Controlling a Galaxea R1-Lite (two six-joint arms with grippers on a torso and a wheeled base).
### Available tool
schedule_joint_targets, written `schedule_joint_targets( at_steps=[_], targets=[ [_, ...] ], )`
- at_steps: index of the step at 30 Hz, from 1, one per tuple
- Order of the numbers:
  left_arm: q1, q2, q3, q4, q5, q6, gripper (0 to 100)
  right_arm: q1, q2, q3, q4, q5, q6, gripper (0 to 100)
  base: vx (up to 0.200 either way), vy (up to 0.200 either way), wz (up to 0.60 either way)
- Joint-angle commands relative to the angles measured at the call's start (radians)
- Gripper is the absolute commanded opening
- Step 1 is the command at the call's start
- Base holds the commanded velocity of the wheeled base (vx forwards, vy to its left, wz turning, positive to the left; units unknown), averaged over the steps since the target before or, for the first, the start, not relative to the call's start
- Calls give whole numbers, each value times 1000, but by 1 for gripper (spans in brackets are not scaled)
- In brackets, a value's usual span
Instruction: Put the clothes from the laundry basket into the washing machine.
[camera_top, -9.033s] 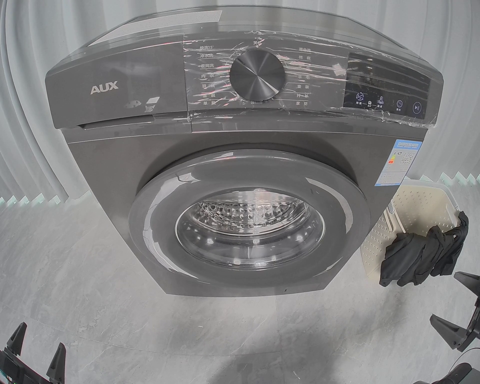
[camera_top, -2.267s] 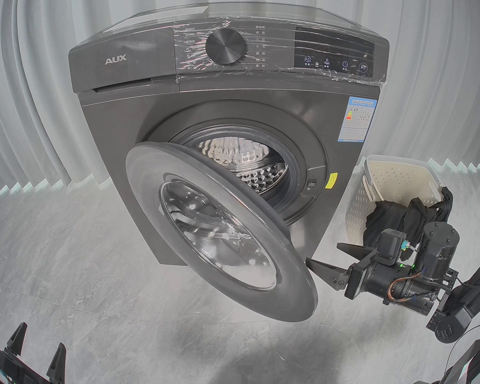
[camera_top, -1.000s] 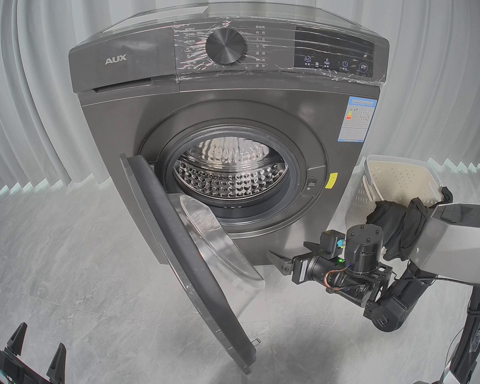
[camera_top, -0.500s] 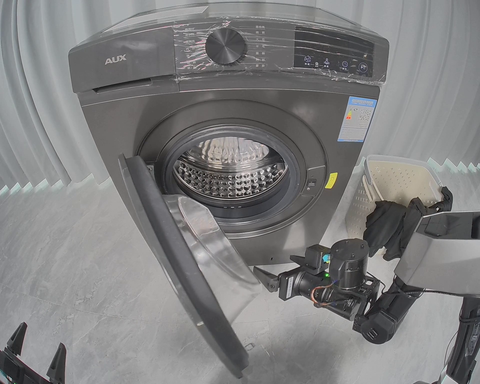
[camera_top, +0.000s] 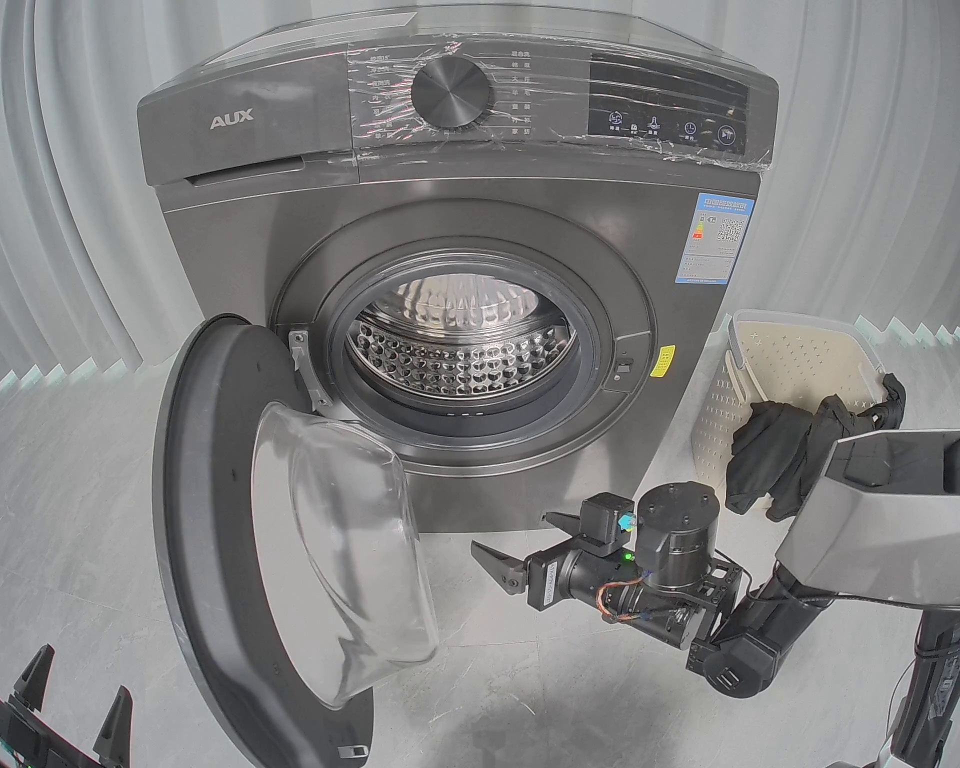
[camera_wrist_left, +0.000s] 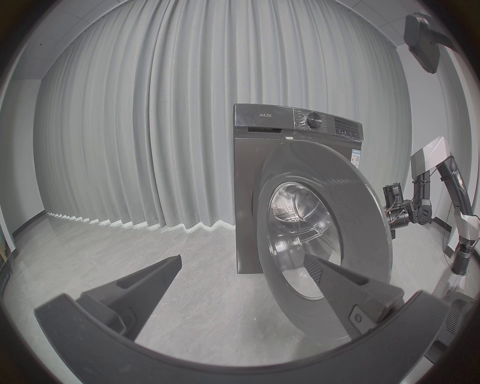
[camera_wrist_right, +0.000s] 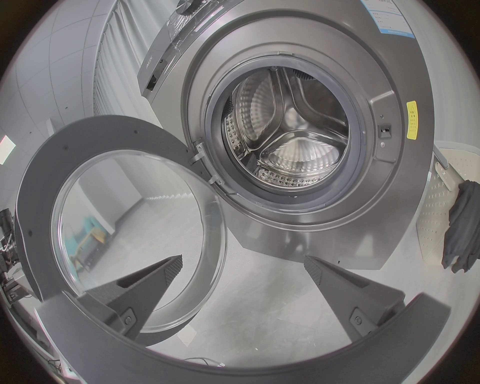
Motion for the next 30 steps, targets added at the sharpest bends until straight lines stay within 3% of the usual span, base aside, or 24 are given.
schedule_joint_targets(
  at_steps=[1,4,13,30],
  targets=[
    [0,-18,16,1,0,0,100,-6,20,-47,15,7,-2,100,0,0,0],
    [0,-18,18,0,0,0,100,-8,37,-87,75,7,-1,100,0,0,0],
    [0,-18,16,0,0,1,100,0,72,-228,192,15,-2,100,-200,0,0],
    [0,-18,16,1,0,1,100,69,202,-418,233,22,1,100,0,0,0]
  ],
)
